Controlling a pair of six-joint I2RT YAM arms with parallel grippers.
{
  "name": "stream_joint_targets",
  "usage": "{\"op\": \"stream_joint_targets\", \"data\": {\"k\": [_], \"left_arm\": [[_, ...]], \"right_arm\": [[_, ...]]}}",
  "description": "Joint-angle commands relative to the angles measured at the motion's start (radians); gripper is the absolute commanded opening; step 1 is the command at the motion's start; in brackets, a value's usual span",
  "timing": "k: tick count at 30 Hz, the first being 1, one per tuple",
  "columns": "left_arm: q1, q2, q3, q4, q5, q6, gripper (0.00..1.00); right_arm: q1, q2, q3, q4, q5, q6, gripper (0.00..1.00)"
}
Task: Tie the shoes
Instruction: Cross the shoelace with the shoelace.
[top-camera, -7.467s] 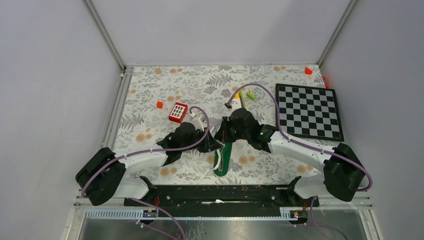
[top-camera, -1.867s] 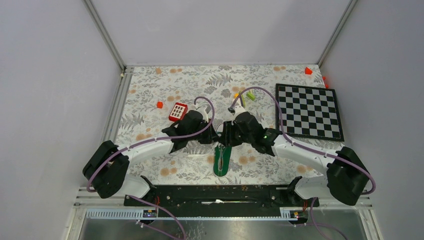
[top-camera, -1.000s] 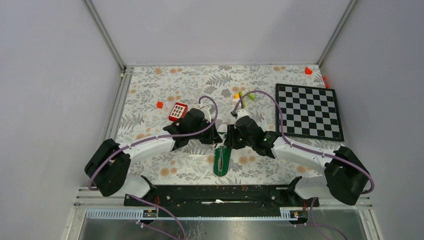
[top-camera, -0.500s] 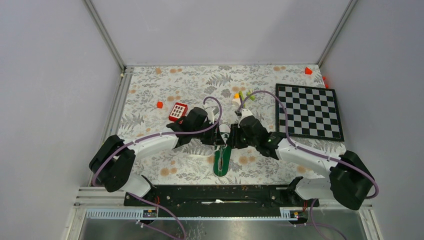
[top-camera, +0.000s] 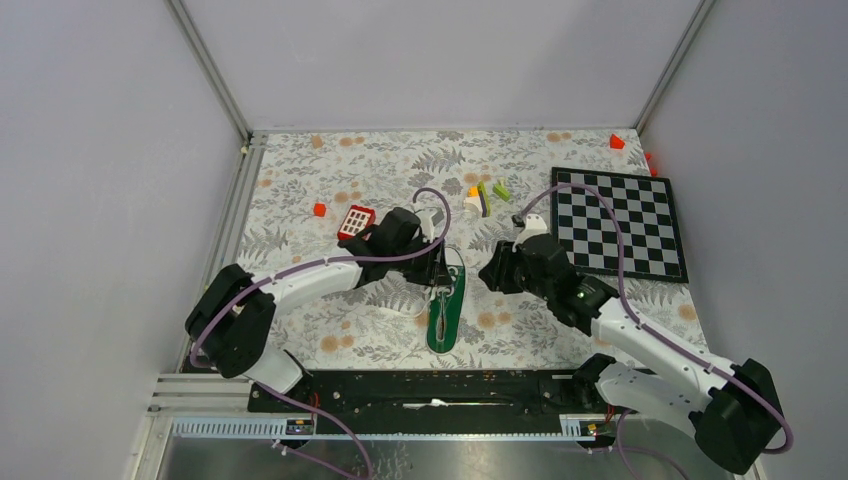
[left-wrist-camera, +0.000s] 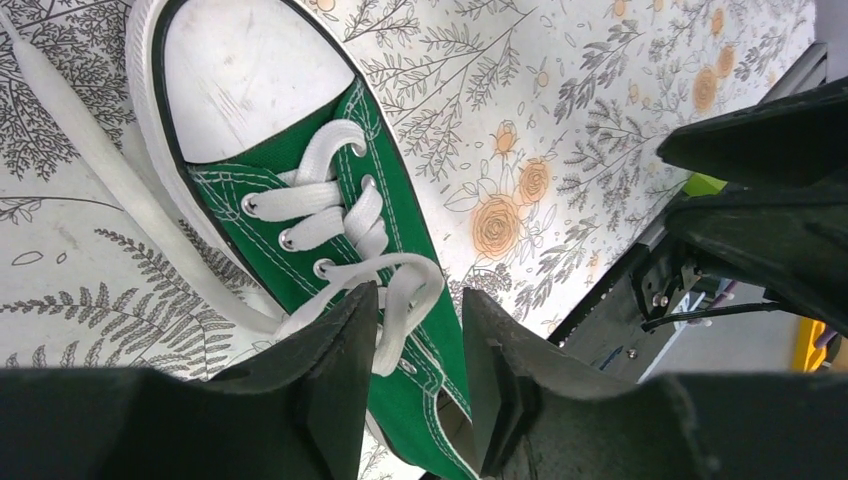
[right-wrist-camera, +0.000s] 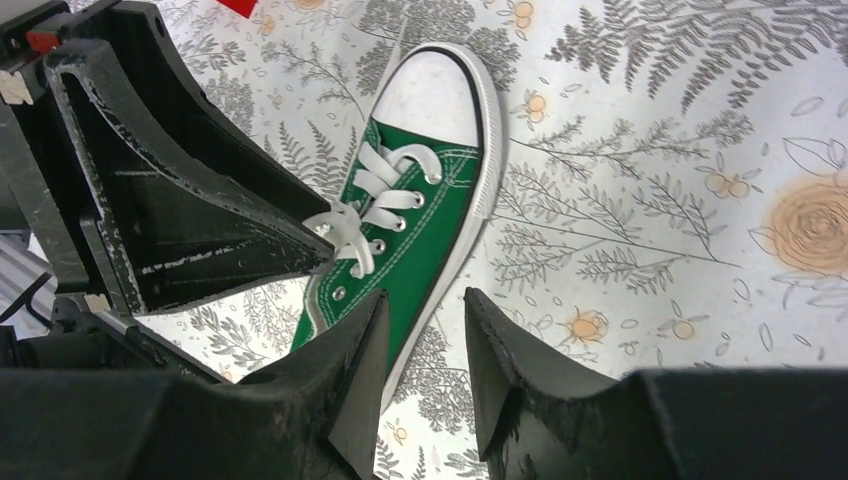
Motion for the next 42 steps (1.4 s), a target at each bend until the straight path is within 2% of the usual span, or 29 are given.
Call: {"op": "stream_joint_targets", "data": {"k": [1, 7, 13, 21, 30, 36, 42], "left_arm": [[0.0, 0.036, 0.078, -0.027, -0.017, 0.054, 0.4], [0.0, 0.05, 0.091, -0.051, -0.017, 0.078, 0.4], [0.0, 0.055, 0.09, -0.045, 0.005, 0.078, 0.34], [0.0, 0.053, 0.081, -0.028, 0.018, 0.055, 0.01], [0.004, -0.003, 0.017, 0.011, 0.032, -0.022, 0.0], [0.022, -0.002, -0.029, 0.046, 0.034, -0.08, 0.0], [0.057, -0.024, -0.084, 0.105, 0.067, -0.132, 0.0]], "right_arm": [[-0.025, -0.049, -0.016, -0.049, 0.024, -0.003, 0.41], [-0.037, -0.067, -0.028, -0.054, 0.027, 0.001, 0.41], [-0.047, -0.062, -0.035, -0.055, 0.024, 0.003, 0.41], [-0.049, -0.073, -0.035, -0.068, 0.009, 0.005, 0.41], [-0.018, -0.116, -0.068, -0.024, -0.136, 0.075, 0.41], [0.177, -0.049, -0.064, 0.082, -0.043, 0.17, 0.41], [0.304, 0.088, -0.05, 0.273, 0.112, 0.276, 0.42]]}}
